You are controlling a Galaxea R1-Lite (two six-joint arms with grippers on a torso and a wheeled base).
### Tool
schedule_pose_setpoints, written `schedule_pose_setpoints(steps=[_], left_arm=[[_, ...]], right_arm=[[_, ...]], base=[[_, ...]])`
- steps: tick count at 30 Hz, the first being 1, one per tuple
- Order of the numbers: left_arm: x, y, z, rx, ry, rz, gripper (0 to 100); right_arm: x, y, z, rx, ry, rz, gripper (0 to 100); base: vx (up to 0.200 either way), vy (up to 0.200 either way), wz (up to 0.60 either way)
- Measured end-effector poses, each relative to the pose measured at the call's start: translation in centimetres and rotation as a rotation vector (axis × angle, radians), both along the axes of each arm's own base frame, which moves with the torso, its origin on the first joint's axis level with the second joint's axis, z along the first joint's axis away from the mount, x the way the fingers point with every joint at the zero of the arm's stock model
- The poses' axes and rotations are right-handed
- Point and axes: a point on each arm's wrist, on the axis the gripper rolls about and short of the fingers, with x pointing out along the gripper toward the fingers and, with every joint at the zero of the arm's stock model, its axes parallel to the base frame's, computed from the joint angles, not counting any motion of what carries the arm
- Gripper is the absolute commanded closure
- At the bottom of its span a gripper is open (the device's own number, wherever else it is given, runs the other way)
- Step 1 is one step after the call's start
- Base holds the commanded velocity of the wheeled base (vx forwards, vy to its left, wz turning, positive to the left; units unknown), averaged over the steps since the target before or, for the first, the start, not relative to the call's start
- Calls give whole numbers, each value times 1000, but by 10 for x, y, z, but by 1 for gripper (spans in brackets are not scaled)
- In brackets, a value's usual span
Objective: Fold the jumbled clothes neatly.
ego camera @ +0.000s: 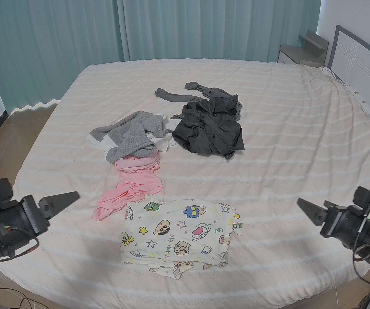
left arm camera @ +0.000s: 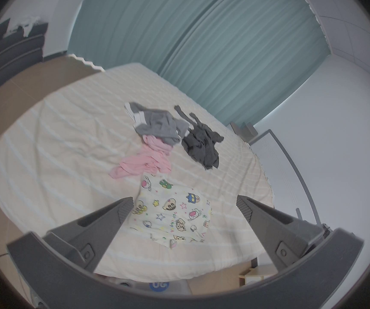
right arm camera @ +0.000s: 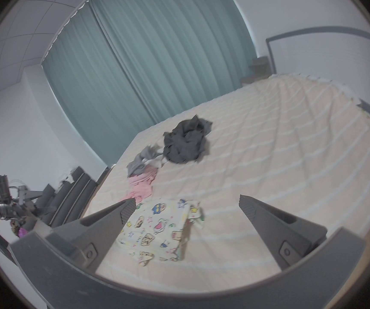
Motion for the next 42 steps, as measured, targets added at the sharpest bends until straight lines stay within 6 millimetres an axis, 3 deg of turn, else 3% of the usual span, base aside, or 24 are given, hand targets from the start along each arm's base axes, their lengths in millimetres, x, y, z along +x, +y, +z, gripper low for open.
schedule_pose_setpoints(steps=[7, 14, 18, 23, 31, 37, 42], left_arm=[[-48, 28, 17, 57, -80, 125, 0], [-98, 54, 16, 143, -143, 320, 0], [-133, 63, 8, 245, -234, 400, 0], [-166, 64, -24, 425, -312, 473, 0], [-162, 62, -84, 528, -271, 509, 0], [-154, 60, -95, 567, -360, 475, 0], [-150, 58, -102, 650, -389, 379, 0]], right_arm=[[-44, -46, 17, -42, -50, -166, 0], [-94, -83, 16, -85, -131, -332, 0], [-122, -95, 1, -134, -201, -385, 0], [-143, -99, -23, -198, -247, -420, 0], [-154, -101, -43, -250, -252, -459, 0], [-159, -99, -46, -365, -259, -514, 0], [-161, -96, -47, -353, -287, -483, 0]], base=[[0, 0, 0], [0, 0, 0], [0, 0, 0], [0, 0, 0], [0, 0, 0], [0, 0, 0], [0, 0, 0]])
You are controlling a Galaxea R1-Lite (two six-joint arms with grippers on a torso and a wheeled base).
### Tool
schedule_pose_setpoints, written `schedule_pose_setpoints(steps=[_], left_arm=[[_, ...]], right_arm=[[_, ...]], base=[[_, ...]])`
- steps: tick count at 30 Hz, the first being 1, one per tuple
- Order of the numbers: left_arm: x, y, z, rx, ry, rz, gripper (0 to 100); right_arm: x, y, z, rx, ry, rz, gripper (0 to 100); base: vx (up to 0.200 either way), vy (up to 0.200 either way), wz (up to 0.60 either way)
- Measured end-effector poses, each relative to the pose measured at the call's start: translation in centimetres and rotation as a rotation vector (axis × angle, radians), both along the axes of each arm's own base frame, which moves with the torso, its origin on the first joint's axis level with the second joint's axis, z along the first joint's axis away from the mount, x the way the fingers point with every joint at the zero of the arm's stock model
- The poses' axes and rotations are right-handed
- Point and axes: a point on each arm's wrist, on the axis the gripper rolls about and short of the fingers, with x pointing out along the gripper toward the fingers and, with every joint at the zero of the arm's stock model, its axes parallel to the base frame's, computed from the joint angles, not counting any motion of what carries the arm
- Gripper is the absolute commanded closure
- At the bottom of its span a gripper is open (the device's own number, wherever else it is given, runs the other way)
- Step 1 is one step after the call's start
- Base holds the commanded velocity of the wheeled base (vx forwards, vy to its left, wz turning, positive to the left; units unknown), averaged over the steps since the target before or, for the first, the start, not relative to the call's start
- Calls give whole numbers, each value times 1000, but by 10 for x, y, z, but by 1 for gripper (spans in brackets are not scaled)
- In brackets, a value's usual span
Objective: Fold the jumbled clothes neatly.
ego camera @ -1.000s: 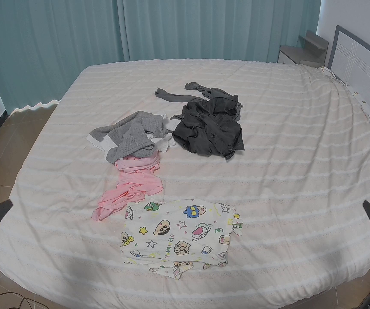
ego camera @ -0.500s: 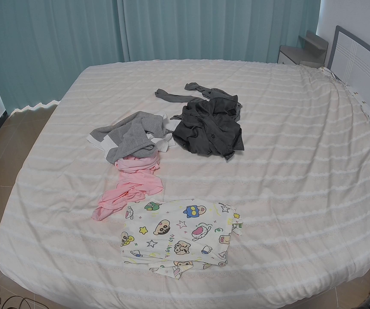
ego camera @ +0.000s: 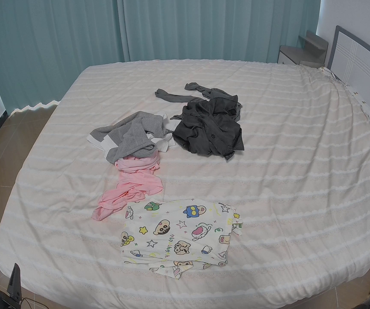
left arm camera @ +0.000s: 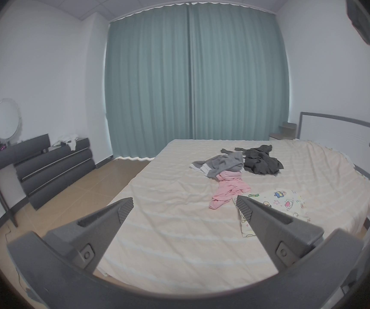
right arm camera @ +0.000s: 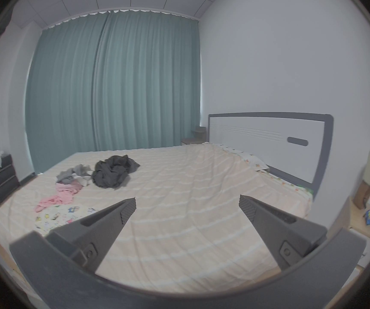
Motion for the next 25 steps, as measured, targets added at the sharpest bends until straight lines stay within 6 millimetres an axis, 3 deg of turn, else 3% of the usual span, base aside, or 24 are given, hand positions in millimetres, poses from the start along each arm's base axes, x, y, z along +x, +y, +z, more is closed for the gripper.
schedule_pose_setpoints(steps=[9, 25], left_arm=[[3, -4, -4, 9, -9, -181, 0], [6, -5, -10, 2, -32, -213, 0]], right_arm=[[-3, 5, -10, -30, 43, 259, 0], [-4, 6, -10, -43, 32, 276, 0]], base=[[0, 0, 0], [0, 0, 0]])
